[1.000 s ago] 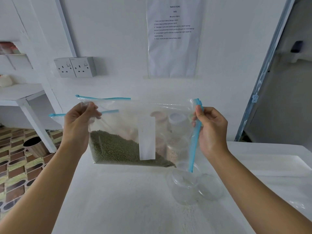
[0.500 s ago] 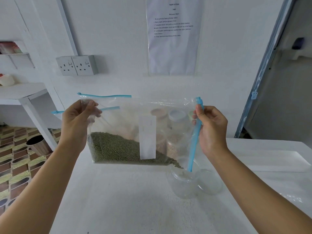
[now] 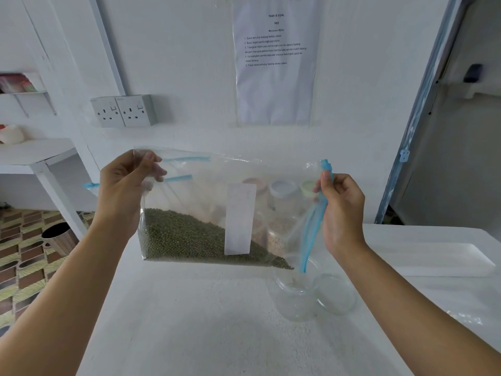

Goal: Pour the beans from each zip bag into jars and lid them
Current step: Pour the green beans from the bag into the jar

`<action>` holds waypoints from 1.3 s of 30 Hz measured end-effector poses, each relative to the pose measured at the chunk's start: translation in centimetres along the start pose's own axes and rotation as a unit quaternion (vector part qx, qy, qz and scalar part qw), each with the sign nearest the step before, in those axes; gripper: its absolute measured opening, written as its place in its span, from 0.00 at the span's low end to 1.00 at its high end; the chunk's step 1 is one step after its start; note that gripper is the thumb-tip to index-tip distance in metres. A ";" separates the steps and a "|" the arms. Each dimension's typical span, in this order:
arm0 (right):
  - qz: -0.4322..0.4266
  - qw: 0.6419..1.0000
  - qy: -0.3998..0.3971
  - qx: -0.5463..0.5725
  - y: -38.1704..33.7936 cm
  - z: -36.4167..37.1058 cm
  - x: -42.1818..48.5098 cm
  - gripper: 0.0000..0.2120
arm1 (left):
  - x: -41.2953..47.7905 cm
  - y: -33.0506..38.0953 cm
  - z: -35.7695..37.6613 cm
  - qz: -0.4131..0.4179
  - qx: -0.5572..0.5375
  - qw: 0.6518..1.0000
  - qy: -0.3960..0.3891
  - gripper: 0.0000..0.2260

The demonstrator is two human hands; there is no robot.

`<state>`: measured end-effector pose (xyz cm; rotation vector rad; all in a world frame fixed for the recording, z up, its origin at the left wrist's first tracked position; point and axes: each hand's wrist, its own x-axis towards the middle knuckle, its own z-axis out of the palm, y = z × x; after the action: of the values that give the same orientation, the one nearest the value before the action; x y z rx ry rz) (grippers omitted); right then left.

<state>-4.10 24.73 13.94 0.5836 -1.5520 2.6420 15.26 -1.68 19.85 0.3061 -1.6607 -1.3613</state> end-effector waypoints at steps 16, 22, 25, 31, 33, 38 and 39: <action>0.067 0.995 0.007 0.070 0.1 -0.4 0.1 0.10 | 0.0 1.4 0.3 -0.011 -0.033 0.999 0.001 0.15; 0.072 0.995 -0.009 0.071 -0.1 -0.7 0.1 0.09 | 0.3 1.5 0.6 -0.003 -0.038 0.999 -0.012 0.15; 0.074 0.995 -0.009 0.068 -0.3 -0.7 0.2 0.10 | 0.3 1.6 0.7 -0.003 -0.039 0.999 -0.013 0.15; 0.070 0.996 -0.013 0.061 -0.5 -0.6 0.2 0.12 | 0.6 1.6 0.7 -0.010 -0.036 0.999 -0.008 0.15; 0.069 0.996 -0.016 0.062 -0.5 -0.6 0.2 0.11 | 0.6 1.7 0.6 -0.009 -0.036 0.999 -0.006 0.14; 0.067 0.996 -0.015 0.058 -0.5 -0.5 0.2 0.11 | 0.7 1.7 0.5 -0.007 -0.038 0.999 -0.005 0.14; 0.066 0.996 -0.015 0.055 -0.5 -0.5 0.2 0.12 | 0.8 1.7 0.5 -0.007 -0.036 0.999 -0.006 0.14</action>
<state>-4.31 25.38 14.23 0.5454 -1.5101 2.8450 15.09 -1.29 21.74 0.2681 -1.6192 -1.4321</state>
